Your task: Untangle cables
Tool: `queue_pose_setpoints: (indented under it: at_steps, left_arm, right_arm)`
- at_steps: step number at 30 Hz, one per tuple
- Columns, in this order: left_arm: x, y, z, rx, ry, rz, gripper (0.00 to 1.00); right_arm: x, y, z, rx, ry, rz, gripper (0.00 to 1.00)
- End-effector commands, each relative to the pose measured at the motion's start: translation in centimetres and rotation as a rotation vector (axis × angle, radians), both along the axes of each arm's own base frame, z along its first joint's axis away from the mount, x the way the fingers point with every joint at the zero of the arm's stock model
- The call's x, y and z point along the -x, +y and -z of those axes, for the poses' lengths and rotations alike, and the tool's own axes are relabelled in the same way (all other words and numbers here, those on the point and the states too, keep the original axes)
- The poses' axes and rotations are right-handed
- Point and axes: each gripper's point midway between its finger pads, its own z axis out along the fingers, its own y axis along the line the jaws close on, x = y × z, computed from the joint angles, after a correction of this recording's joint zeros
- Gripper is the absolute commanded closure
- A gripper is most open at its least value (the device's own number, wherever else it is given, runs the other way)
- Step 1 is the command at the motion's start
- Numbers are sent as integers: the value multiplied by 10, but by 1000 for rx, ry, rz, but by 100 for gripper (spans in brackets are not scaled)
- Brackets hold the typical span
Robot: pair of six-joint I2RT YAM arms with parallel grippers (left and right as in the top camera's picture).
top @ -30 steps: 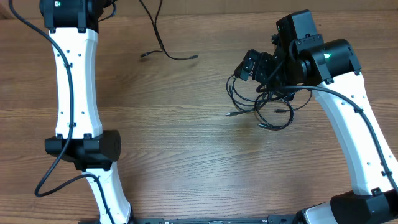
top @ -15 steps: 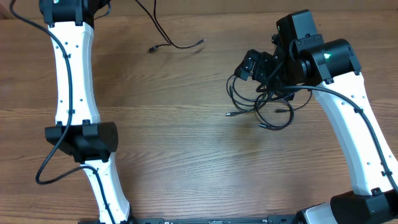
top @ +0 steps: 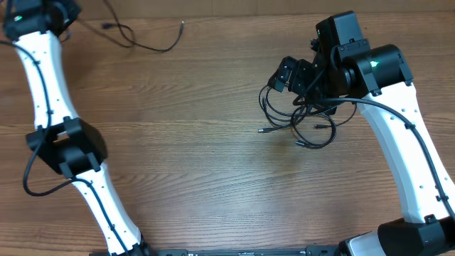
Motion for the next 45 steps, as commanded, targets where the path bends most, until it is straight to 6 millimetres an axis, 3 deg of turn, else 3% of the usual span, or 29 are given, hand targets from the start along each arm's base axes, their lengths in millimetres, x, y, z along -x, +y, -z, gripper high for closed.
queue_pose_setpoints:
  at_steps: [1, 3, 6, 10, 11, 13, 14, 15, 18, 21, 29, 30, 32, 34, 35, 39, 45]
  left_arm:
    - [12, 53, 41, -85, 84, -21, 96]
    - [26, 92, 67, -111, 133, -55, 96]
    - [49, 137, 85, -151, 194, -164, 96]
    - [80, 188, 87, -221, 236, -279, 94]
    - [83, 195, 86, -231, 234, -282, 89]
    - [91, 211, 82, -245, 223, -303, 60]
    - [95, 216, 81, -245, 221, -313, 40]
    - [98, 220, 80, -242, 219, -318, 31]
    - [100, 222, 81, -212, 201, -290, 26]
    - [86, 200, 84, -172, 172, -130, 25]
    - [46, 97, 97, -70, 149, 244, 28]
    - [43, 73, 104, -46, 181, 281, 22]
    - [43, 47, 111, -15, 223, 322, 18]
    - [44, 18, 109, 25, 249, 372, 6]
    - [44, 4, 106, 52, 249, 398, 1]
    - [48, -56, 72, 172, 206, 528, 0]
    - [93, -109, 4, 216, 245, 602, 0]
  right_arm:
    - [0, -3, -4, 5, -20, 6, 0]
    - [0, -3, -4, 5, -20, 5, 0]
    - [0, -3, -4, 5, -20, 5, 0]
    - [0, -3, -4, 5, -20, 6, 0]
    - [0, -3, -4, 5, -20, 6, 0]
    - [0, -3, -4, 5, -20, 6, 0]
    - [0, -3, -4, 5, -20, 6, 0]
    - [0, -3, -4, 5, -20, 6, 0]
    - [0, -3, -4, 5, -20, 6, 0]
    - [0, -3, -4, 4, -20, 6, 0]
    - [0, -3, -4, 5, -20, 6, 0]
    - [0, -3, -4, 5, -20, 6, 0]
    - [0, -3, -4, 5, -20, 6, 0]
    - [0, -3, -4, 4, -20, 6, 0]
    - [0, -3, -4, 5, -20, 6, 0]
    - [0, -3, -4, 5, -20, 6, 0]
    - [0, -3, -4, 5, -20, 6, 0]
